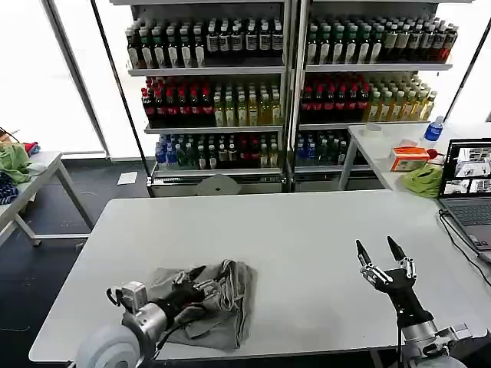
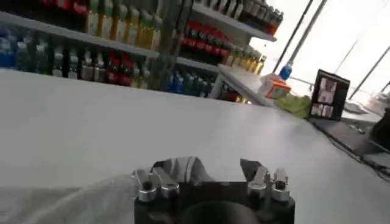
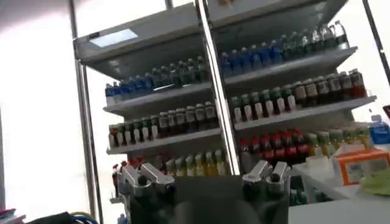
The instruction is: Fold and organize the clothes.
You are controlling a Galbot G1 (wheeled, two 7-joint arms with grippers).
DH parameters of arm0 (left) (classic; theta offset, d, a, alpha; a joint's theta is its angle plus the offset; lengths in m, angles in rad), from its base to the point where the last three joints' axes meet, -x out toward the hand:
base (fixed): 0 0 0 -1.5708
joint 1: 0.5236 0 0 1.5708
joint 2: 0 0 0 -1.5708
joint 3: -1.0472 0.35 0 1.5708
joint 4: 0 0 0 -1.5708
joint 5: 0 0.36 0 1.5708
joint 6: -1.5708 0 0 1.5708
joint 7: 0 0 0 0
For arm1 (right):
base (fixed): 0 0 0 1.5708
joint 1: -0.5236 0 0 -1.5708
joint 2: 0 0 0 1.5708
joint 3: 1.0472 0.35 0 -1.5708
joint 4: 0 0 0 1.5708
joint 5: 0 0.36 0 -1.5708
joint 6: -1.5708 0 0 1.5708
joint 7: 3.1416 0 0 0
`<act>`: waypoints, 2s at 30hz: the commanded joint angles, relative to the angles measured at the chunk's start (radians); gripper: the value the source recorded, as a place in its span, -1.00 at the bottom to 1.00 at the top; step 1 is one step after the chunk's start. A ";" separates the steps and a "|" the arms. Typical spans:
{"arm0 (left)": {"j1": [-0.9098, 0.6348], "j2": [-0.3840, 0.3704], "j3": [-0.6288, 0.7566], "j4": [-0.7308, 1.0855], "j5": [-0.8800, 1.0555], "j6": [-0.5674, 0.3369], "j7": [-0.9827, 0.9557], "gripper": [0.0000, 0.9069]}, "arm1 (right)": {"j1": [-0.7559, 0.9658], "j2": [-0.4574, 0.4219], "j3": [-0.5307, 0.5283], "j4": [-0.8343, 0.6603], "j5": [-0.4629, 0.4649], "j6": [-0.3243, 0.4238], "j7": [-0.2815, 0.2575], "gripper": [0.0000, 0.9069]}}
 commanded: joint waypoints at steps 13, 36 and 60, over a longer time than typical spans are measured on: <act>0.333 -0.162 -0.311 0.065 0.306 -0.078 0.115 1.00 | 0.024 -0.013 -0.033 -0.011 -0.003 0.011 -0.003 1.00; 0.298 -0.189 -0.246 0.157 0.322 -0.144 0.084 -1.00 | 0.022 -0.022 -0.036 -0.004 -0.010 0.017 -0.008 1.00; 0.298 -0.208 -0.247 0.142 0.307 -0.145 0.086 -0.98 | 0.014 -0.024 -0.030 0.003 -0.007 0.021 -0.008 1.00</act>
